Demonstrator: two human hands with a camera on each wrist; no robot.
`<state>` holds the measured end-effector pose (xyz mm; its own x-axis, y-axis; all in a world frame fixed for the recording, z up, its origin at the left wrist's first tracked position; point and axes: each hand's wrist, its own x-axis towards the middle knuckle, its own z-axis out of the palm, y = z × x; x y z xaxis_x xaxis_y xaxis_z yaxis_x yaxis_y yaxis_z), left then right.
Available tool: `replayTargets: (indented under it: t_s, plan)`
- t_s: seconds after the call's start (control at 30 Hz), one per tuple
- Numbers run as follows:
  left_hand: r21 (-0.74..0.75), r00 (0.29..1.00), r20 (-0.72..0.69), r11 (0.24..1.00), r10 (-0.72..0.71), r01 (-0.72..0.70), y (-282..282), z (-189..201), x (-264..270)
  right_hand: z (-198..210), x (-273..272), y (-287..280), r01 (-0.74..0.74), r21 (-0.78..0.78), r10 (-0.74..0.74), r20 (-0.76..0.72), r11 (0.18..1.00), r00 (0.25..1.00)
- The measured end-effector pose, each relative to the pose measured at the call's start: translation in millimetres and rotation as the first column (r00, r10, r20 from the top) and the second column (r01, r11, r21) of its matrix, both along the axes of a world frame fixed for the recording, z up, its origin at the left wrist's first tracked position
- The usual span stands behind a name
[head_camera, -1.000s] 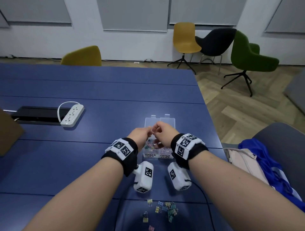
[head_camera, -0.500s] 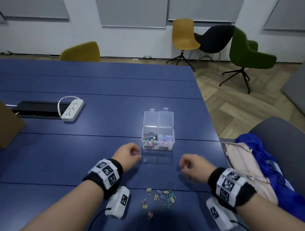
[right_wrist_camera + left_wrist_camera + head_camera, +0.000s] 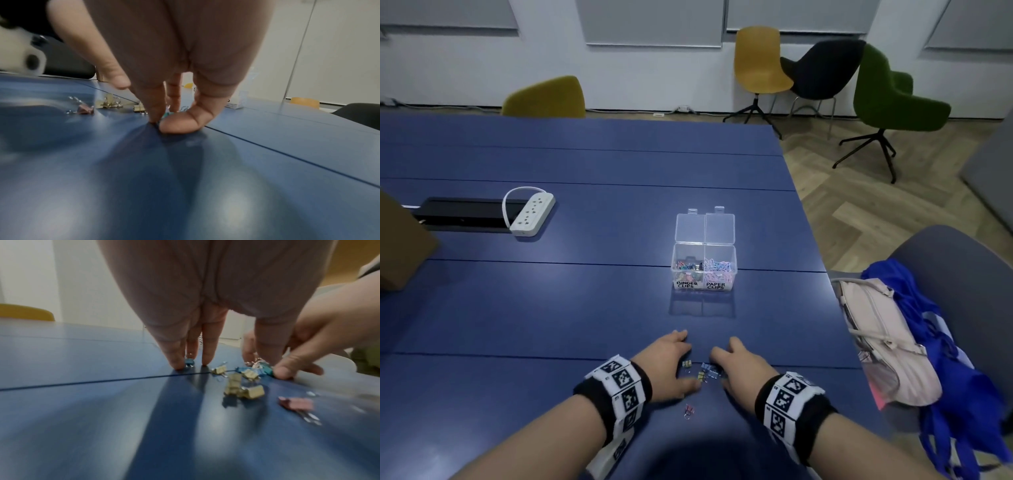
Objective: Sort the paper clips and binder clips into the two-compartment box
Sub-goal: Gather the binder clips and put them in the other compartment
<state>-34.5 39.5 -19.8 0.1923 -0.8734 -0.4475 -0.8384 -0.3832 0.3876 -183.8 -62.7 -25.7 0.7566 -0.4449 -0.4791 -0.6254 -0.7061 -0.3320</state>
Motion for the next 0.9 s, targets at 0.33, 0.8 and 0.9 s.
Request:
replayTargets:
  t_s: [0.33, 0.8, 0.9]
  plan:
    - [-0.057, 0.993, 0.074, 0.994, 0.097, -0.093, 35, -10, -25, -7, 4, 5, 0.144, -0.001, -0.143, -0.071, 0.99, 0.987]
    - [-0.089, 0.992, 0.013, 0.989, 0.122, -0.12, 56, -7, -34, -7, -23, 4, 0.26, -0.025, -0.259, 0.04, 0.965, 0.965]
    - [-0.05, 0.989, 0.115, 0.995, 0.093, -0.088, 58, -9, -48, -4, -21, 2, 0.279, -0.036, -0.278, 0.039, 0.96, 0.96]
